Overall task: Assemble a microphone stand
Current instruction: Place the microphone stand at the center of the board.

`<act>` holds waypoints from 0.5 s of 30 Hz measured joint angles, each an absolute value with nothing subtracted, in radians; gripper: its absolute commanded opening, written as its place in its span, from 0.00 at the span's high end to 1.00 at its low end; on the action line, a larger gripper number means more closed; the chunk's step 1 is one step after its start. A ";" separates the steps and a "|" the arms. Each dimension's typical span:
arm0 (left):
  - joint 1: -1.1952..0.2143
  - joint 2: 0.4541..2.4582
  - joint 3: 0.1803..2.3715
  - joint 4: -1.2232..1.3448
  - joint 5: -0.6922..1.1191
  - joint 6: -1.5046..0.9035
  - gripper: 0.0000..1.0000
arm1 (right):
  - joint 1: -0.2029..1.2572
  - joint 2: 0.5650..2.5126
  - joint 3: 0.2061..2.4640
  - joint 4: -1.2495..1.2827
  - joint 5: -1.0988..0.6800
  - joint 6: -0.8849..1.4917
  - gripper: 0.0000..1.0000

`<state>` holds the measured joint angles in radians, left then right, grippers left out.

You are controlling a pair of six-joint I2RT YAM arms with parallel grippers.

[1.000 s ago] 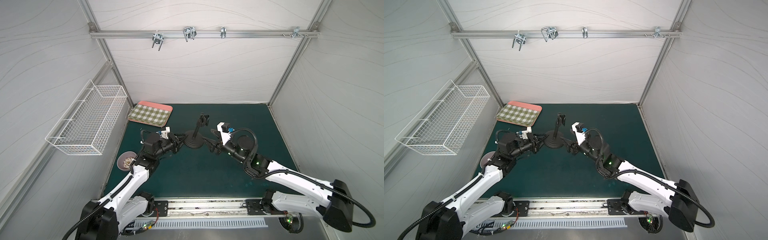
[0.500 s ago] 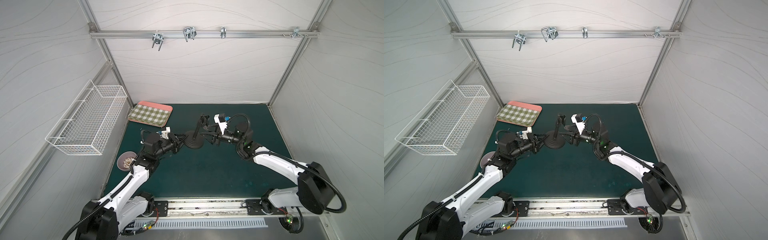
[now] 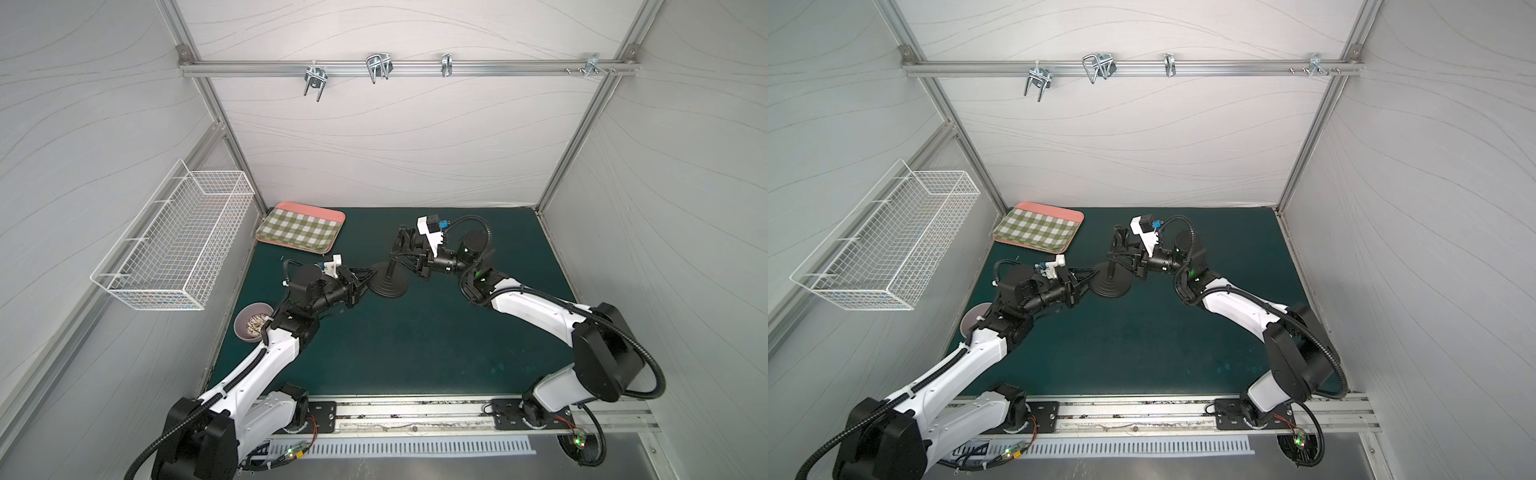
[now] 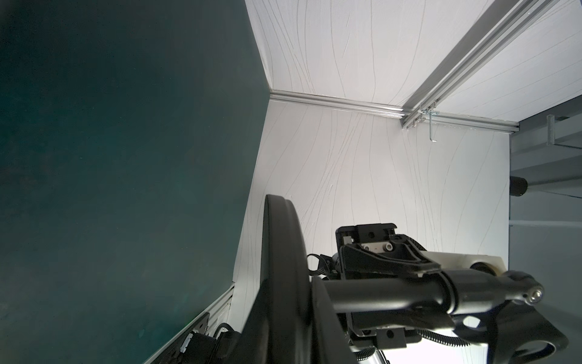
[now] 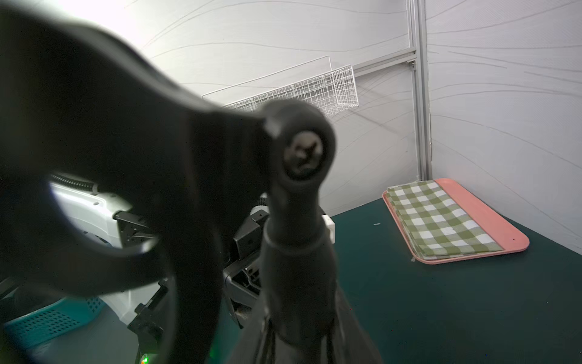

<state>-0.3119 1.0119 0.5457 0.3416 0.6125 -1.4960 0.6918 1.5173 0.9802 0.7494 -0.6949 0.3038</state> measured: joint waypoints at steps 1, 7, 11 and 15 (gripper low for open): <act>-0.312 1.012 0.546 0.342 0.610 -1.496 0.74 | 0.692 1.517 0.979 0.749 -0.689 0.299 0.82; -0.309 1.004 0.545 0.320 0.602 -1.464 0.29 | 0.697 1.505 0.912 0.733 -0.585 0.255 0.84; -0.288 0.960 0.538 0.225 0.577 -1.422 0.20 | 0.705 1.481 0.836 0.711 -0.481 0.211 0.84; -0.249 0.875 0.537 0.126 0.533 -1.342 0.19 | 0.727 1.462 0.746 0.695 -0.321 0.121 0.85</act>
